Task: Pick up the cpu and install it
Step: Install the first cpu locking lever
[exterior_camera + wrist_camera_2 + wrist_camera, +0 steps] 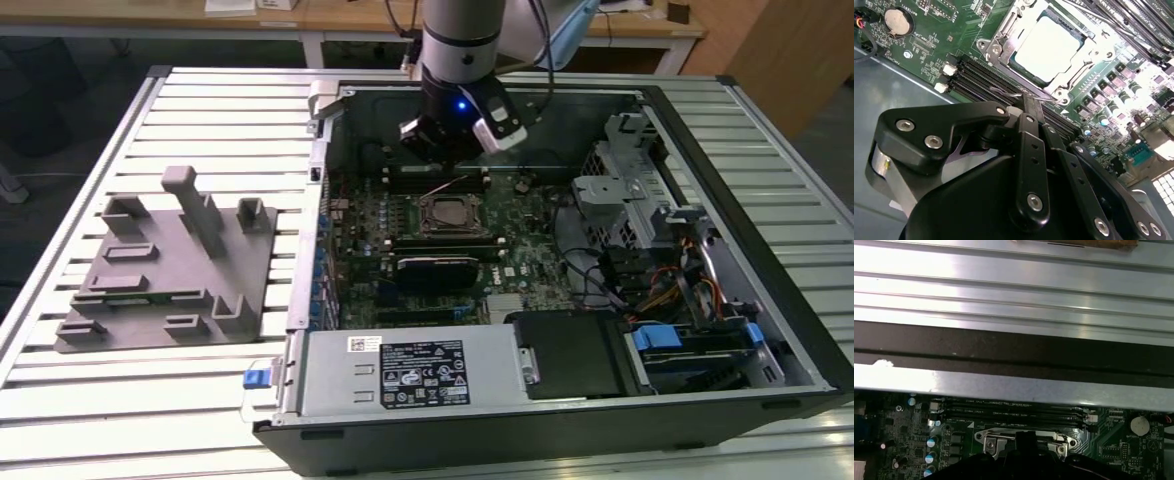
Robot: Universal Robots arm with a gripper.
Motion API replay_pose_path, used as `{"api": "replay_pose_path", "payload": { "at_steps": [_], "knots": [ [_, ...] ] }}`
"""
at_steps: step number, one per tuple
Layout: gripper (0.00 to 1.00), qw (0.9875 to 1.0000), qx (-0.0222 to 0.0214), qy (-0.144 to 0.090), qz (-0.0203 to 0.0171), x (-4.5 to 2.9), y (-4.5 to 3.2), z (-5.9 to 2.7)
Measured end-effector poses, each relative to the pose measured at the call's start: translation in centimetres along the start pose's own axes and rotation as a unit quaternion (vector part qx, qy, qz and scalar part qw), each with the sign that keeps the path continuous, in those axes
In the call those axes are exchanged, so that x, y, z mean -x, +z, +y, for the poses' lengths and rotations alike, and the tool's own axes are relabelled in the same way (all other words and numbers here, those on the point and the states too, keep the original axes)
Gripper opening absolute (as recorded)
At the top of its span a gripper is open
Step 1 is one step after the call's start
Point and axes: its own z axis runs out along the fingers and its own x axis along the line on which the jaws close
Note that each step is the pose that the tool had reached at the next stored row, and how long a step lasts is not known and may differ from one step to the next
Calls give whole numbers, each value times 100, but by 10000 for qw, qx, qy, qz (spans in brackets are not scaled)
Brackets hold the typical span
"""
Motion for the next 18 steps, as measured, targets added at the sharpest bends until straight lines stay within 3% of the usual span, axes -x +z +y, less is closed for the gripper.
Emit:
{"api": "replay_pose_path", "payload": {
  "at_steps": [18],
  "knots": [
    [11, 10000, 0, 0, 0, 74, 124, 48]
  ]
}}
